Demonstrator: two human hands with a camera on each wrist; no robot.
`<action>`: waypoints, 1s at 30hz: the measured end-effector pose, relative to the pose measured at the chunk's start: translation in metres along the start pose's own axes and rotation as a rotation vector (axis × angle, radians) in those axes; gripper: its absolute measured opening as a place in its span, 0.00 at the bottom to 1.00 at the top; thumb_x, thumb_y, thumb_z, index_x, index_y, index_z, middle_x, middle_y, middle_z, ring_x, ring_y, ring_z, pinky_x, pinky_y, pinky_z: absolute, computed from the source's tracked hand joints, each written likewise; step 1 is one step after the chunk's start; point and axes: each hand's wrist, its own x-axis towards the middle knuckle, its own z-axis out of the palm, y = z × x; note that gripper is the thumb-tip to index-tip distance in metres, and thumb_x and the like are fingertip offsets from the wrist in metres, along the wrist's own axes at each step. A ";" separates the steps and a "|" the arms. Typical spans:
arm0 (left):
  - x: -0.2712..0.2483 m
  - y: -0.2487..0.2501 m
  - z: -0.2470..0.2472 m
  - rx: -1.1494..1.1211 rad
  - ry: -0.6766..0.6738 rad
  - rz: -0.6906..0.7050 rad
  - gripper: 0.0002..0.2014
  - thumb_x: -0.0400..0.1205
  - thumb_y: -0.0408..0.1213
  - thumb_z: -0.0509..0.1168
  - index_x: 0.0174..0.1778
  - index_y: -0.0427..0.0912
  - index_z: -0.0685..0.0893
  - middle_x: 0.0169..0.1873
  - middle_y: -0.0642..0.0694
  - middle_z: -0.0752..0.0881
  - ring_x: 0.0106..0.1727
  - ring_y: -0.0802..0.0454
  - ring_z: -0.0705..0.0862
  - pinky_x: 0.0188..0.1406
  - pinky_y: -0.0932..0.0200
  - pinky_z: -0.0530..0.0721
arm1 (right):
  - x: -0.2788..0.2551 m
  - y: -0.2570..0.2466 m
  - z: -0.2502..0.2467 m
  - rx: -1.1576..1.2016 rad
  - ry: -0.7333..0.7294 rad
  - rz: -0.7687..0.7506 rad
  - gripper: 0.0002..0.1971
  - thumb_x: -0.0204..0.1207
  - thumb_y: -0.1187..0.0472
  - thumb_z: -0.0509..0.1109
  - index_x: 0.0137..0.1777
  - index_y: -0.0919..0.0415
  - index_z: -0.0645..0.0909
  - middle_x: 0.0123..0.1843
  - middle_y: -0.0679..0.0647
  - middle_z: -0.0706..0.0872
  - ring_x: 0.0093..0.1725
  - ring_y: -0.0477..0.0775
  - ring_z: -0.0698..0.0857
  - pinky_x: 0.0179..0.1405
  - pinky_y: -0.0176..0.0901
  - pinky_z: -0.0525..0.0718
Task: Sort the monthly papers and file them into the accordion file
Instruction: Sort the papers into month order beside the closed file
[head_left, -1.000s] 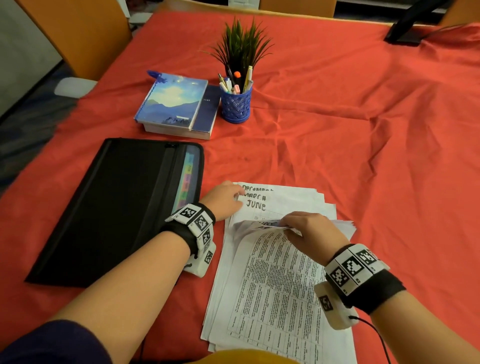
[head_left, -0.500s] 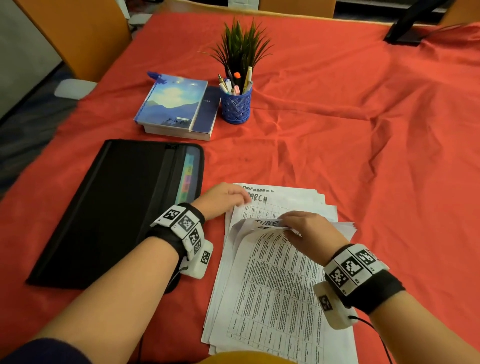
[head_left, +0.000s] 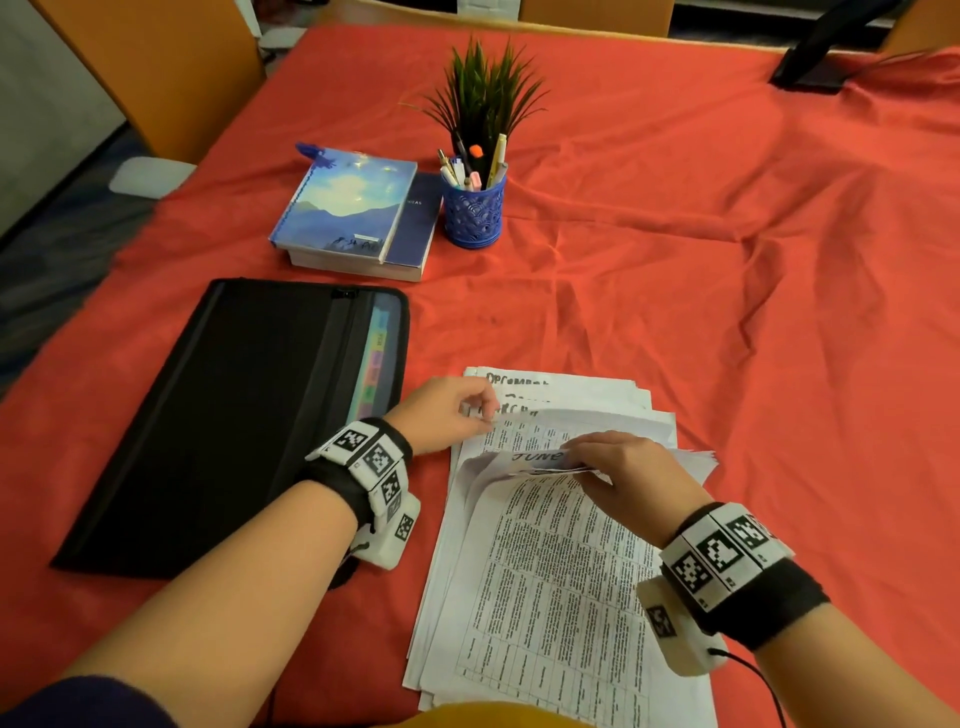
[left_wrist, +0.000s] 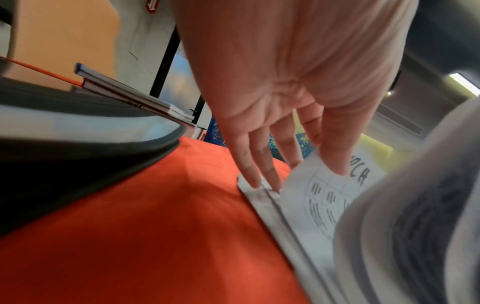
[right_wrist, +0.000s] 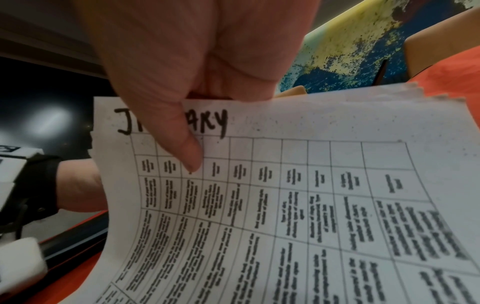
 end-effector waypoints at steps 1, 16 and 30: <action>-0.004 -0.003 0.002 -0.011 -0.025 -0.006 0.14 0.74 0.30 0.71 0.32 0.55 0.78 0.44 0.47 0.87 0.38 0.62 0.77 0.48 0.57 0.78 | -0.001 -0.001 -0.001 -0.006 0.001 -0.007 0.12 0.61 0.74 0.73 0.41 0.59 0.87 0.42 0.51 0.90 0.40 0.55 0.89 0.35 0.46 0.88; -0.004 -0.004 0.014 0.285 -0.033 -0.062 0.05 0.78 0.39 0.69 0.48 0.47 0.87 0.73 0.48 0.73 0.76 0.48 0.63 0.74 0.57 0.57 | -0.004 -0.001 -0.003 -0.016 -0.004 -0.039 0.10 0.60 0.70 0.69 0.39 0.59 0.87 0.40 0.50 0.90 0.38 0.55 0.89 0.32 0.46 0.88; -0.019 -0.005 0.016 0.385 0.099 0.158 0.10 0.81 0.36 0.66 0.53 0.41 0.90 0.70 0.48 0.78 0.73 0.49 0.72 0.71 0.60 0.66 | -0.006 -0.002 -0.005 -0.046 -0.006 -0.052 0.12 0.57 0.73 0.74 0.40 0.58 0.87 0.40 0.49 0.90 0.38 0.52 0.89 0.33 0.39 0.86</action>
